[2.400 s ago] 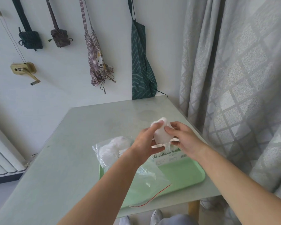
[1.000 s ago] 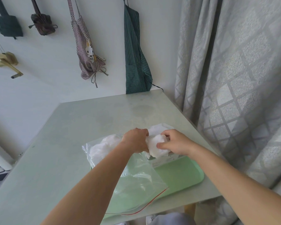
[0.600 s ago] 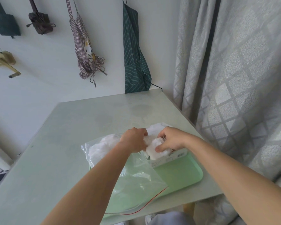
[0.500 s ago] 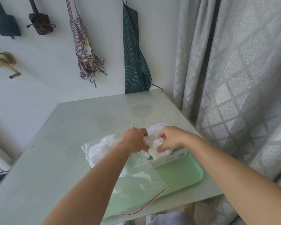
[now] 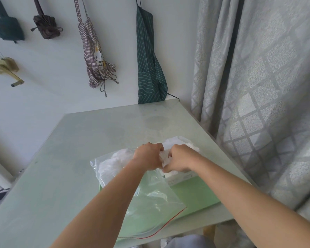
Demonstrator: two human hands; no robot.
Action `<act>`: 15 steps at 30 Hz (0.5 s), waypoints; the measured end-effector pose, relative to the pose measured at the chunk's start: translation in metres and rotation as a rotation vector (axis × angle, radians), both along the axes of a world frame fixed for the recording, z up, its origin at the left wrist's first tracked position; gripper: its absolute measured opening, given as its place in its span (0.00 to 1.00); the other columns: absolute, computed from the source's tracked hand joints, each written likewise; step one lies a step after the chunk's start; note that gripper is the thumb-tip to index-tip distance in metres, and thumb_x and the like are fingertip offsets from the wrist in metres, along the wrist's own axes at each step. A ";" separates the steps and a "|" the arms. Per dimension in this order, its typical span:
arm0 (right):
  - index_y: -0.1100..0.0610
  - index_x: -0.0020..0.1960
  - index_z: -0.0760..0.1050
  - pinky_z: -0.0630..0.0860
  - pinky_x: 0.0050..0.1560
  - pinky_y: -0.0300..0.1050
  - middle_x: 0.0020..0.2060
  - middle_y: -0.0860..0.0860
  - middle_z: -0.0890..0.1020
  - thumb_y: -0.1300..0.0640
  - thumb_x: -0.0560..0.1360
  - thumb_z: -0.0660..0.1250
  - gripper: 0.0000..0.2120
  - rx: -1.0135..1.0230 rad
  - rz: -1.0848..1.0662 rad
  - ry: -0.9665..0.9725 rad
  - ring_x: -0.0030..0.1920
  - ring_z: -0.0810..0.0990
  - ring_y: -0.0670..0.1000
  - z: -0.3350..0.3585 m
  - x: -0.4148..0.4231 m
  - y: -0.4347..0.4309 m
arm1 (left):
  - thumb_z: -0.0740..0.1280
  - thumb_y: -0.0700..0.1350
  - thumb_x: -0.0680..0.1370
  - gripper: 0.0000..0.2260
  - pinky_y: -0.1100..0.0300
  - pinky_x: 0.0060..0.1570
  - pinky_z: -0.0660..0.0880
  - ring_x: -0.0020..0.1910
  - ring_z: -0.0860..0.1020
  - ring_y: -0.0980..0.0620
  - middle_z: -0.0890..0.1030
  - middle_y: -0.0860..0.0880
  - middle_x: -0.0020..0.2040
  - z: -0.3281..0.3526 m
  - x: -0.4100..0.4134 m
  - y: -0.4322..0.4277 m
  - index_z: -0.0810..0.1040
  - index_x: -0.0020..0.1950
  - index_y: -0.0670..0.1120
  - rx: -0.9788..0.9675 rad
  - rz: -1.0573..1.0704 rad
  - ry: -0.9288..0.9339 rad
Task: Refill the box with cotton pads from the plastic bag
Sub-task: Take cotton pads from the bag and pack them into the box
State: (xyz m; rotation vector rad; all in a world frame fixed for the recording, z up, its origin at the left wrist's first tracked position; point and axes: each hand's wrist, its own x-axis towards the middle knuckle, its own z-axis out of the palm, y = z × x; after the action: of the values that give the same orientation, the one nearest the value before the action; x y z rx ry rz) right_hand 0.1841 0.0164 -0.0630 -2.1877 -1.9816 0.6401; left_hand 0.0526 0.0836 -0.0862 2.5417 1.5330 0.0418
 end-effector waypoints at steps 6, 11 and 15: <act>0.55 0.36 0.69 0.67 0.34 0.39 0.30 0.48 0.73 0.55 0.67 0.71 0.10 0.030 -0.024 -0.249 0.39 0.75 0.53 0.003 0.004 -0.004 | 0.75 0.59 0.66 0.29 0.57 0.44 0.74 0.51 0.79 0.46 0.80 0.49 0.53 0.000 0.002 -0.002 0.73 0.65 0.55 0.006 0.006 -0.018; 0.58 0.55 0.77 0.72 0.41 0.43 0.42 0.52 0.78 0.60 0.72 0.69 0.11 0.034 0.001 -0.268 0.48 0.81 0.55 -0.008 -0.014 -0.001 | 0.75 0.57 0.67 0.29 0.57 0.45 0.74 0.52 0.79 0.45 0.80 0.48 0.54 0.001 0.003 -0.002 0.73 0.66 0.55 0.024 0.007 0.012; 0.50 0.51 0.72 0.75 0.47 0.45 0.45 0.50 0.79 0.53 0.74 0.69 0.08 -0.105 0.118 -0.117 0.48 0.79 0.55 -0.002 -0.012 0.002 | 0.74 0.58 0.67 0.29 0.55 0.48 0.75 0.53 0.79 0.45 0.80 0.48 0.55 0.000 0.003 -0.001 0.72 0.66 0.55 0.017 0.008 0.007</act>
State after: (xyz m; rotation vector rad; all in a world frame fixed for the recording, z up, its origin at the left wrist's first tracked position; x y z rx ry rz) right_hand 0.1716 0.0187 -0.0651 -2.2284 -2.1969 0.6601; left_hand 0.0558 0.0823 -0.0859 2.5508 1.5523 0.0471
